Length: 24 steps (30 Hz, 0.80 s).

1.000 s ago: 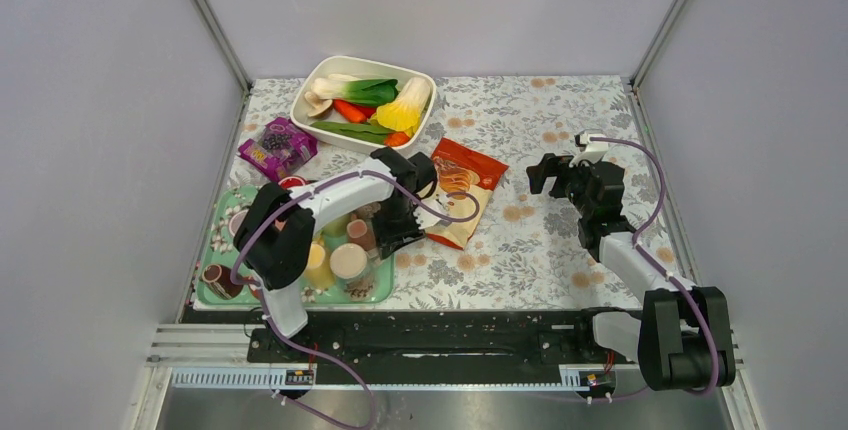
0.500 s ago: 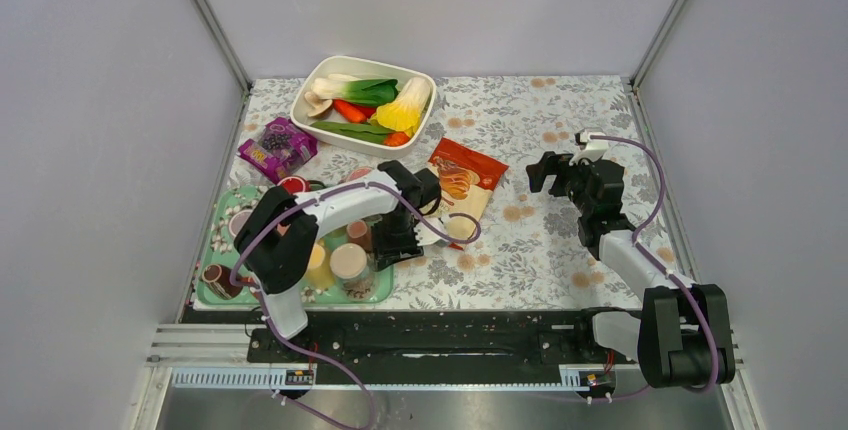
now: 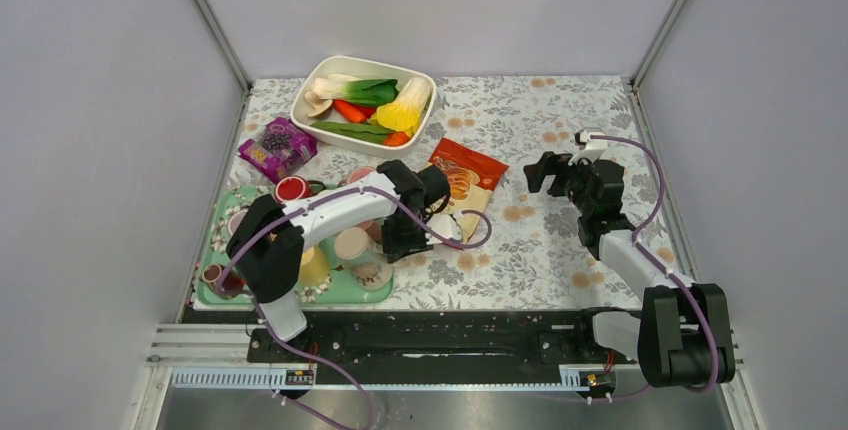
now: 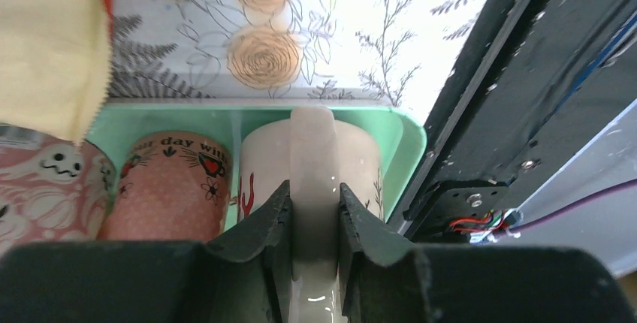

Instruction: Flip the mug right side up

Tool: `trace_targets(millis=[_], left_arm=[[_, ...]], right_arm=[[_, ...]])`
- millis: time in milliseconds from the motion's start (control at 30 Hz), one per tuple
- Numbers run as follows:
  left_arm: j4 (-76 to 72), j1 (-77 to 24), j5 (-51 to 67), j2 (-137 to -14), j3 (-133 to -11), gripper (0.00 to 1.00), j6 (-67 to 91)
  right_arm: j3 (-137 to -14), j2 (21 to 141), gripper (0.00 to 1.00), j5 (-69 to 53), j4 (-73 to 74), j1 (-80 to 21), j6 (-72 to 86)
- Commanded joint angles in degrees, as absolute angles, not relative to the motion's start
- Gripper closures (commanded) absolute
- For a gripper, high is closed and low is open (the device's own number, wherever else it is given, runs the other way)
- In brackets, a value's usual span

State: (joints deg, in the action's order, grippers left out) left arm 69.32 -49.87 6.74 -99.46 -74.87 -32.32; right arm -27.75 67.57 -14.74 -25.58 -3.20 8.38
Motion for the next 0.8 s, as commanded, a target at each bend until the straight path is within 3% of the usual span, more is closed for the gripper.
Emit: trace_targets(millis=[0, 133, 233, 433, 600, 767], left_arm=[[69.91, -49.9, 11.72, -93.48, -80.55, 1.0, -29.89], [67.03, -49.15, 12.53, -90.2, -82.97, 1.0, -27.47], [64.46, -48.17, 12.76, -87.8, -85.16, 1.0, -25.26], [59.91, -46.4, 14.73, -84.57, -85.97, 1.0, -22.65], [55.69, -44.95, 13.13, -82.58, -83.73, 1.0, -20.38], [52.45, -41.3, 17.76, -81.29, -85.96, 1.0, -17.3]], right_arm=[[-29.7, 67.62, 0.01, -18.57, -28.24, -2.99, 10.07], [-31.41, 66.45, 0.01, -25.02, -26.07, -3.03, 14.83], [-29.41, 66.95, 0.02, -31.46, -34.31, -4.58, 25.92], [-28.35, 70.07, 0.02, -37.26, -43.53, -18.64, 34.04], [-23.96, 73.56, 0.02, -42.28, -56.94, -21.79, 45.21], [-20.98, 76.72, 0.01, -42.08, -59.68, -29.23, 43.93]])
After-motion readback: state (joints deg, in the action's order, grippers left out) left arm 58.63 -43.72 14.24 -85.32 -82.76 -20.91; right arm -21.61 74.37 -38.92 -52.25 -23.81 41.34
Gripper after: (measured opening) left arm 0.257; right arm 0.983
